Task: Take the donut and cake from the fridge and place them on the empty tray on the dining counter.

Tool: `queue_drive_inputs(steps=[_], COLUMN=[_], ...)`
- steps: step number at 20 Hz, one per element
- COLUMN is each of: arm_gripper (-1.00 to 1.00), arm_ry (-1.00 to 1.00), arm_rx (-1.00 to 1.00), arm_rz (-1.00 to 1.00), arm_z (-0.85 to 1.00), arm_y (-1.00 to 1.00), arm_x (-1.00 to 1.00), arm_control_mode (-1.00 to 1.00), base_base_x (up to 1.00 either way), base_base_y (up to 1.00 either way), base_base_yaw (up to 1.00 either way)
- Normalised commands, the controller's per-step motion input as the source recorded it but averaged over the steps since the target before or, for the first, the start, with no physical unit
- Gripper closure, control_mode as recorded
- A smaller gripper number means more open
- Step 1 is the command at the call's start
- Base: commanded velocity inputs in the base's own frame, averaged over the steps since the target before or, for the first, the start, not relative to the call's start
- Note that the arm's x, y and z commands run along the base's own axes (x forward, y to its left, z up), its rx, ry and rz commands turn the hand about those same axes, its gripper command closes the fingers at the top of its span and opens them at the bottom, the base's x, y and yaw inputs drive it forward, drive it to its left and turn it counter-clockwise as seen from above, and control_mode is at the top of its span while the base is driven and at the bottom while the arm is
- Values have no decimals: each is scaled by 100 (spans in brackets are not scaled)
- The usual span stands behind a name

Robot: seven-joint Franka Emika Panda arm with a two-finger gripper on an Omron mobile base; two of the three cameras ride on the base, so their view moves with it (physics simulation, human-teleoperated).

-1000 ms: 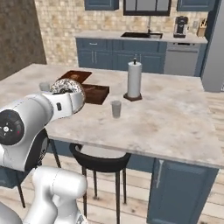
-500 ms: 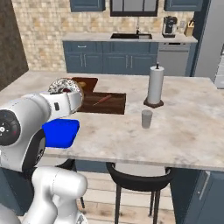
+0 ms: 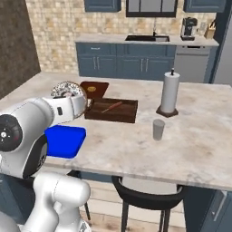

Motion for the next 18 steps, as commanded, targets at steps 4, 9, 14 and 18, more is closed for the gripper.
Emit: queue_drive_inputs(steps=[4, 9, 14, 18], arm_gripper=[100, 100, 100, 100], arm_ry=[0, 8, 24, 25], arm_rx=[0, 0, -8, -6], arm_rz=[0, 17, 10, 3], arm_z=[0, -4, -18, -32], arm_y=[0, 13, 90, 100], arm_x=[0, 11, 51, 74], arm_control_mode=[100, -100, -100, -100], base_base_x=[29, 16, 0, 0], base_base_y=[16, 30, 0, 0], base_base_yaw=[53, 36, 0, 0])
